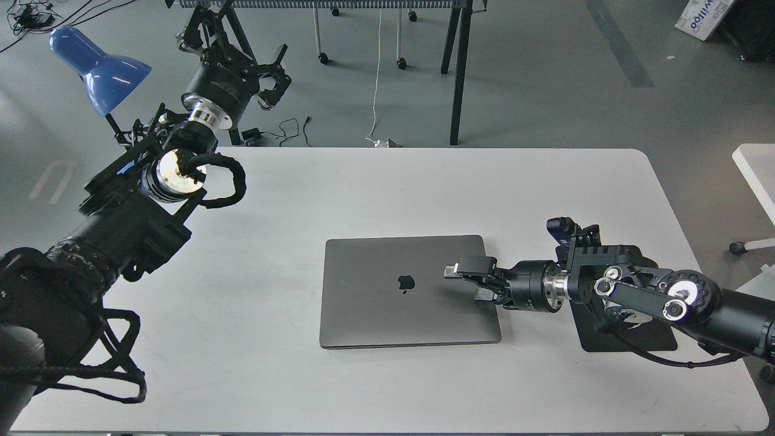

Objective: Close notebook with right arm

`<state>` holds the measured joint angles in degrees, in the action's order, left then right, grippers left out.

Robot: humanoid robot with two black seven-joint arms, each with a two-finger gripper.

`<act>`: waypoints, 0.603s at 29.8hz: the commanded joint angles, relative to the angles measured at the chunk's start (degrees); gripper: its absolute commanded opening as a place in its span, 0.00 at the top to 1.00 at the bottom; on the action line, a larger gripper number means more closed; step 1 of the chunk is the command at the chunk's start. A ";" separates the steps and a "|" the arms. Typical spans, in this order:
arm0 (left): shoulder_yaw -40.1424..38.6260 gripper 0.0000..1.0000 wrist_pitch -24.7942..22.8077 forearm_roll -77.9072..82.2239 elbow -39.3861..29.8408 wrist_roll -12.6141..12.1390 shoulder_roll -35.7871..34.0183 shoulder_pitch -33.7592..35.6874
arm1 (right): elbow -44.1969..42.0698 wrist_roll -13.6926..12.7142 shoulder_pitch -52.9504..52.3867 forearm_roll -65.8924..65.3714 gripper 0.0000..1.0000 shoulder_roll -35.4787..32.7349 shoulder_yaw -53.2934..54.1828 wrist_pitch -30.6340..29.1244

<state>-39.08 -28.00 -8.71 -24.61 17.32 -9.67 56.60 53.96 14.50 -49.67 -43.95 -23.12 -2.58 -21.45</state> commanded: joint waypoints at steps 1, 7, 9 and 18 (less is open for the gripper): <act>0.05 0.00 0.00 -0.08 0.00 0.00 0.00 0.00 | 0.01 0.00 0.01 -0.08 0.00 0.00 -0.06 0.18; -0.03 0.00 0.00 0.01 0.00 0.00 0.00 0.00 | 0.71 0.08 -0.34 0.44 0.00 -0.43 0.55 0.18; 0.05 0.00 0.00 -0.08 0.00 0.00 0.00 0.00 | 1.41 0.43 -0.61 0.62 0.00 -0.96 1.43 0.18; 0.05 0.00 0.00 0.01 0.00 -0.09 0.00 0.00 | 1.68 0.53 -0.26 1.15 0.00 -5.62 24.60 2.47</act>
<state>-39.02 -28.00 -8.73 -24.61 17.27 -9.67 56.60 56.12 15.13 -50.11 -43.07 -27.98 13.79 -19.04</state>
